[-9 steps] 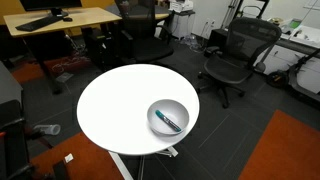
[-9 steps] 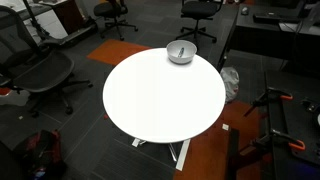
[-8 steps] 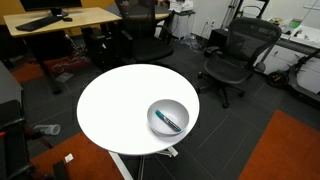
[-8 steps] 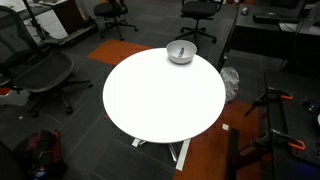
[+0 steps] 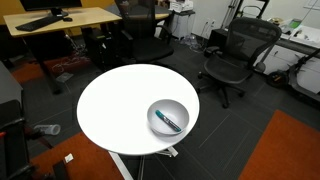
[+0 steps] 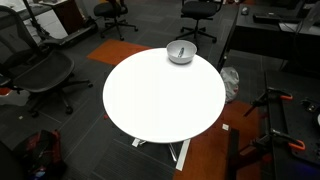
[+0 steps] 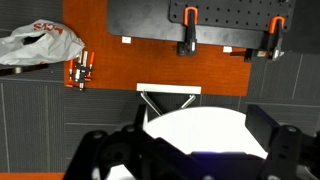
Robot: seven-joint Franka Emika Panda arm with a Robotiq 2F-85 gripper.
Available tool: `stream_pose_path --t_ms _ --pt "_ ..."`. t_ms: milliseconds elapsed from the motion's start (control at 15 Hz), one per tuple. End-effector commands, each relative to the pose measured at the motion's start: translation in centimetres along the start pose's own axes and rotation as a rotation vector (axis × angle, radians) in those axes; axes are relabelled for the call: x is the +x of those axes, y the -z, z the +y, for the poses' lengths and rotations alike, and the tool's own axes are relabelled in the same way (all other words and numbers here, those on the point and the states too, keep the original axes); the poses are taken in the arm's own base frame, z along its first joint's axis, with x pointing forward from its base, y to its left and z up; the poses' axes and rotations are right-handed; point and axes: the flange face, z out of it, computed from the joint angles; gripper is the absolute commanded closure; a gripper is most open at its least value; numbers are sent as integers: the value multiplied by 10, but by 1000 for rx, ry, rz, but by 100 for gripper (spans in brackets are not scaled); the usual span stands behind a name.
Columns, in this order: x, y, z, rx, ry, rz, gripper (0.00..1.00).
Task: Take the green marker out of the grey bowl
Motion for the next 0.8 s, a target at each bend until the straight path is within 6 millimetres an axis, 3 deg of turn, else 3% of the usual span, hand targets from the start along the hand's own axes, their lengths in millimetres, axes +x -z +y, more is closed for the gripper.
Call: stream_pose_path --t_ms 0,467,733 --pt "16 9 -15 48 -38 60 0" --pt "58 20 -49 87 -258 190 0" --pt "86 22 -54 82 -469 260 0"
